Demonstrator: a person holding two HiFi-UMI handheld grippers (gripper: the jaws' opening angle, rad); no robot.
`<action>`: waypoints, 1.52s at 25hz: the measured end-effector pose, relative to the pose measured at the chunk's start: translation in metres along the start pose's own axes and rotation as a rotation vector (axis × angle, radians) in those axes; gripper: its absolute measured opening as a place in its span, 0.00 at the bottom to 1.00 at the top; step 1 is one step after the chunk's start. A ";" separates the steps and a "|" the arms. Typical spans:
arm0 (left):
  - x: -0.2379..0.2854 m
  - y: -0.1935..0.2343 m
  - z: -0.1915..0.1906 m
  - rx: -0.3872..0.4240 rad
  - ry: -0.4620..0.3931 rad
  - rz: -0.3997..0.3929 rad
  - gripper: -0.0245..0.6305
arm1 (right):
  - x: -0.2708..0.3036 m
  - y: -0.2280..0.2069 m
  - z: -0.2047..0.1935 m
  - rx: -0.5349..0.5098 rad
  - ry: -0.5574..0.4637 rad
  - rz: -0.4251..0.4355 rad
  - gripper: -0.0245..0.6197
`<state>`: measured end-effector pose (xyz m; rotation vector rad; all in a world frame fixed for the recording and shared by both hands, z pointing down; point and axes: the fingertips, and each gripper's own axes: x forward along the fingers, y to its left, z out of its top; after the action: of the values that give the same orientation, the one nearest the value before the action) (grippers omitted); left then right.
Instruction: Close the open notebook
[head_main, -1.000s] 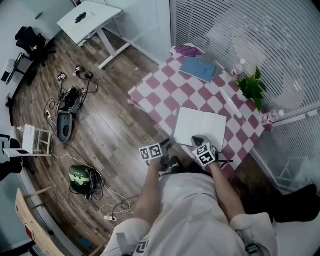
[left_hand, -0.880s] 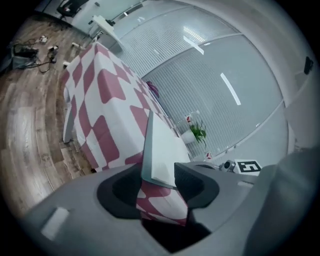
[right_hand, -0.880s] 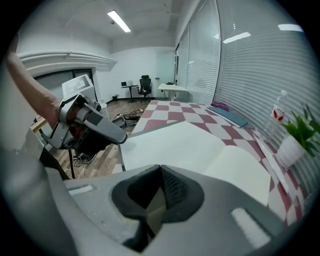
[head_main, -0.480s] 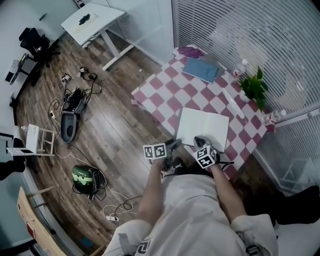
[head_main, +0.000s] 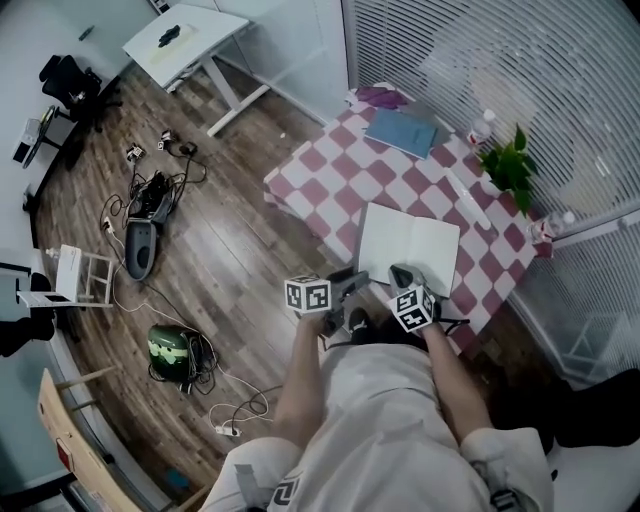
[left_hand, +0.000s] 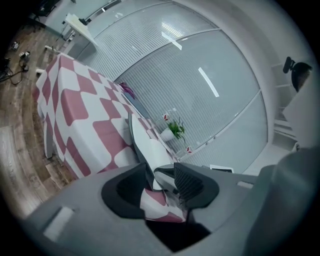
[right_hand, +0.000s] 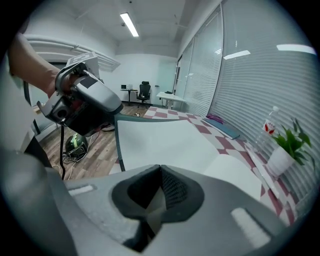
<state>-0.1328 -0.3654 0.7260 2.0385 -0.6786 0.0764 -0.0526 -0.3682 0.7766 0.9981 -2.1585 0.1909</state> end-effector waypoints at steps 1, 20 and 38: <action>0.001 -0.005 0.001 0.012 0.004 -0.012 0.32 | -0.001 0.000 -0.001 0.000 -0.008 -0.004 0.04; 0.020 -0.083 0.017 0.140 0.026 -0.268 0.28 | -0.054 0.000 0.061 0.176 -0.226 0.089 0.04; 0.072 -0.139 -0.004 0.237 0.145 -0.469 0.25 | -0.092 -0.048 0.019 0.300 -0.196 -0.051 0.04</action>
<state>-0.0028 -0.3386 0.6431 2.3434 -0.0934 0.0311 0.0097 -0.3537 0.6926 1.2853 -2.3231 0.4177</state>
